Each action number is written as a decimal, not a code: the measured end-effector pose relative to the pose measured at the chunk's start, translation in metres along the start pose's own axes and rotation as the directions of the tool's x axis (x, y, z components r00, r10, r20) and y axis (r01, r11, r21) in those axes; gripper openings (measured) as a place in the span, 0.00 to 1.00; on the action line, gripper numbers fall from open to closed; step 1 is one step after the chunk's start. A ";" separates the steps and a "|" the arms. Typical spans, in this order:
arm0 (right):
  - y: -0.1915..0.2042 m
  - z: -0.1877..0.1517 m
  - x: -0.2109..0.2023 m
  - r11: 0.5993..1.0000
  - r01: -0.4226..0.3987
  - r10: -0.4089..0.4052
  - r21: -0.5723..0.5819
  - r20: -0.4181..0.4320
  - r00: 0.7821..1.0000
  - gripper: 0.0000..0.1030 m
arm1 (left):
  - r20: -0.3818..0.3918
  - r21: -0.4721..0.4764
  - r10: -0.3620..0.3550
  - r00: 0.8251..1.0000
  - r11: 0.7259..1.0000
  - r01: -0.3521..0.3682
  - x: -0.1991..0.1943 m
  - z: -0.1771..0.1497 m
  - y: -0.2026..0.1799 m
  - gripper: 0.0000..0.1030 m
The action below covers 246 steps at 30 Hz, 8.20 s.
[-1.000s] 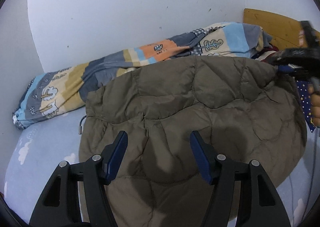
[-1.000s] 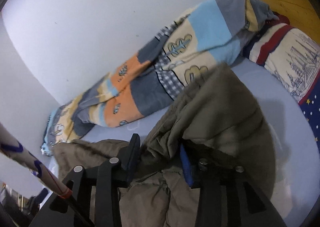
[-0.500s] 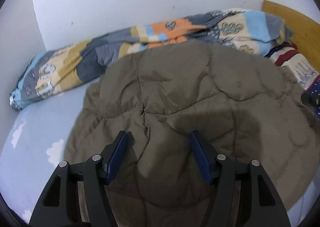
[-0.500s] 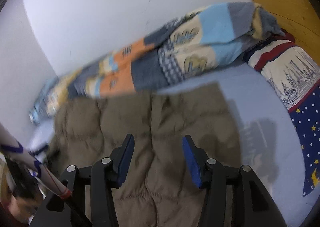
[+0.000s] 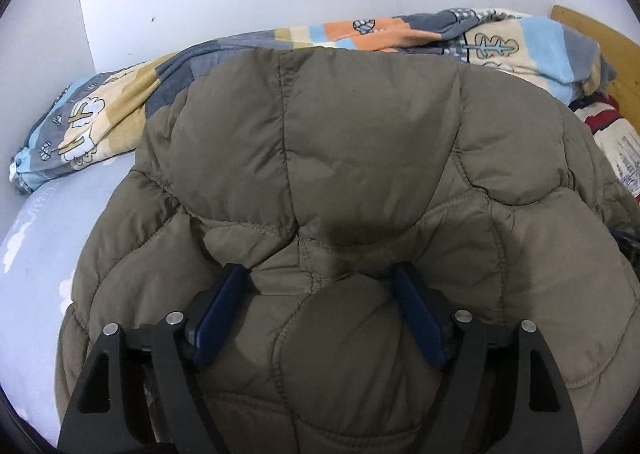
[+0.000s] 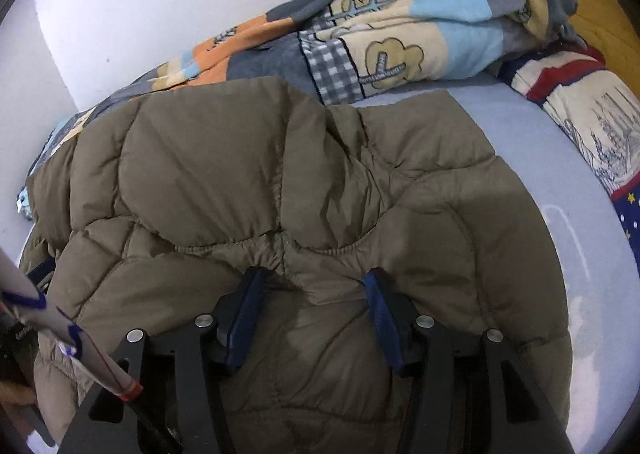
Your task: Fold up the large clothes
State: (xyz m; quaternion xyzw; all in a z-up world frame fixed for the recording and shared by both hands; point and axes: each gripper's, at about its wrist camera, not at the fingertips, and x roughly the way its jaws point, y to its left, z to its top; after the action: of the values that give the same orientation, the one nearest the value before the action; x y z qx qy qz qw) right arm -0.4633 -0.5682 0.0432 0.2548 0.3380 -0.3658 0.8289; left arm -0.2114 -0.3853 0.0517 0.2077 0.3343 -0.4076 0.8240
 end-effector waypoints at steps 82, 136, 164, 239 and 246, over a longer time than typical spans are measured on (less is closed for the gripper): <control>0.028 -0.100 -0.101 0.993 -0.028 0.039 0.119 -0.090 0.995 0.58 | -0.043 -0.006 0.198 0.979 0.980 -0.198 -0.109 -0.101 0.094 0.79; -0.007 -0.086 -0.139 0.981 0.002 -0.005 0.194 0.014 1.000 0.69 | -0.076 -0.281 0.053 0.996 0.957 -0.073 -0.121 -0.092 0.155 0.79; -0.121 -0.148 -0.083 0.574 -0.209 0.202 0.791 0.110 0.973 0.86 | 0.015 -0.739 -0.444 0.896 0.599 0.309 -0.045 -0.145 0.176 0.87; 0.090 -0.188 -0.196 0.998 0.066 -0.064 -0.025 0.050 0.997 0.56 | 0.173 0.014 0.045 0.984 0.999 -0.048 -0.251 -0.191 -0.013 0.79; 0.115 -0.220 -0.283 0.990 0.087 -0.062 -0.108 0.210 0.976 0.59 | 0.238 -0.069 0.072 0.969 0.996 -0.057 -0.332 -0.215 0.008 0.79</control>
State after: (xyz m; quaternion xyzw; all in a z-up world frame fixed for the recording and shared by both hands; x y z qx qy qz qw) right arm -0.5986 -0.2289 0.1338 0.1538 0.2806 -0.4007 0.8585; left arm -0.4345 -0.0715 0.1423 0.1421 0.2375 -0.3922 0.8773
